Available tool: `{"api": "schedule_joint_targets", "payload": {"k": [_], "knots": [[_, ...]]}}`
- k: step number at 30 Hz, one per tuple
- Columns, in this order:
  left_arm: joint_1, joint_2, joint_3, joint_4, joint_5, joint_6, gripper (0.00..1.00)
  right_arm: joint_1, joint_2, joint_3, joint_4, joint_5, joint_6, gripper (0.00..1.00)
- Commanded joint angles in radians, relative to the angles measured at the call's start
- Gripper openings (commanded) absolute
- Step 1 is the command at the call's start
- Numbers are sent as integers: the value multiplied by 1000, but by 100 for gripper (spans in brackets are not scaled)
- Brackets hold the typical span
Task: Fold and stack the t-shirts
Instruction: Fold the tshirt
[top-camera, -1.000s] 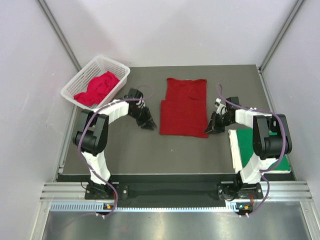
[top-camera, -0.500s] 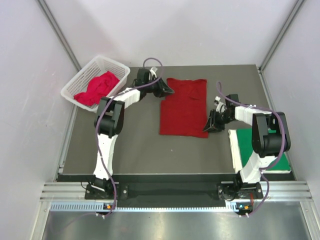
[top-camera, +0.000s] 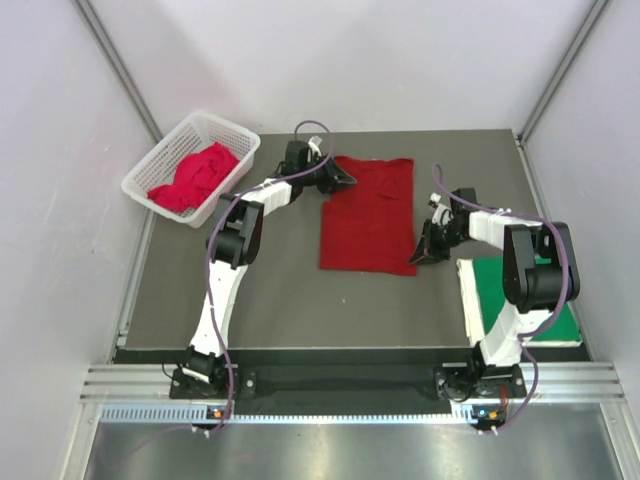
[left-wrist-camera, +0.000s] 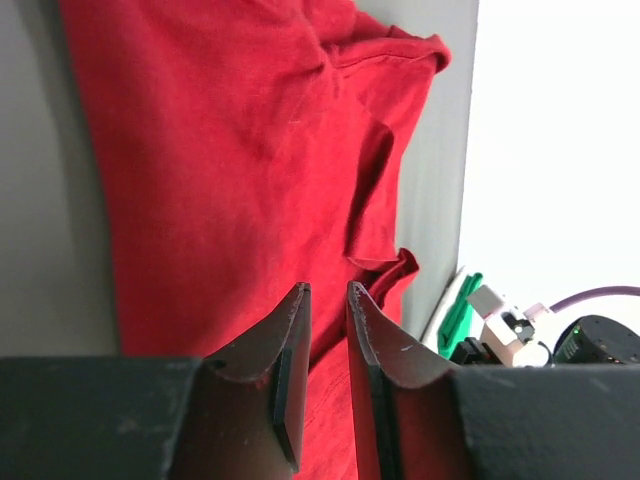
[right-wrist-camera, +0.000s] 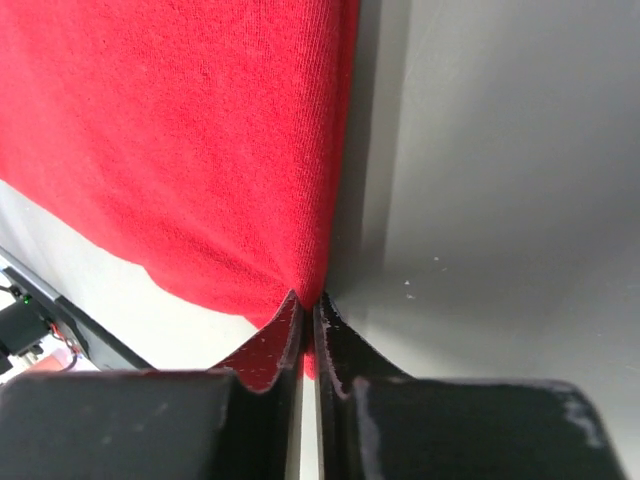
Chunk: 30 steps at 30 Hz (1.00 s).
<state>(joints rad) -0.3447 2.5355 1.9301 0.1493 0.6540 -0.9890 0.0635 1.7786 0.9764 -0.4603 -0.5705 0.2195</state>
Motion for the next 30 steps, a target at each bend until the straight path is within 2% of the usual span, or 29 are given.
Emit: {"api": "schedule_joint_targets", "payload": {"k": [1,13,30], "knots": [[9,8,21,-34,-19,46,26,4,21,12,9,35,-17,0],[26,23,18,-224,-114,127,25,2,-70,-123,64,70,15,0],[30,20,15,-283,-149,153,24,2,-150,-242,126,83,32,0]]}}
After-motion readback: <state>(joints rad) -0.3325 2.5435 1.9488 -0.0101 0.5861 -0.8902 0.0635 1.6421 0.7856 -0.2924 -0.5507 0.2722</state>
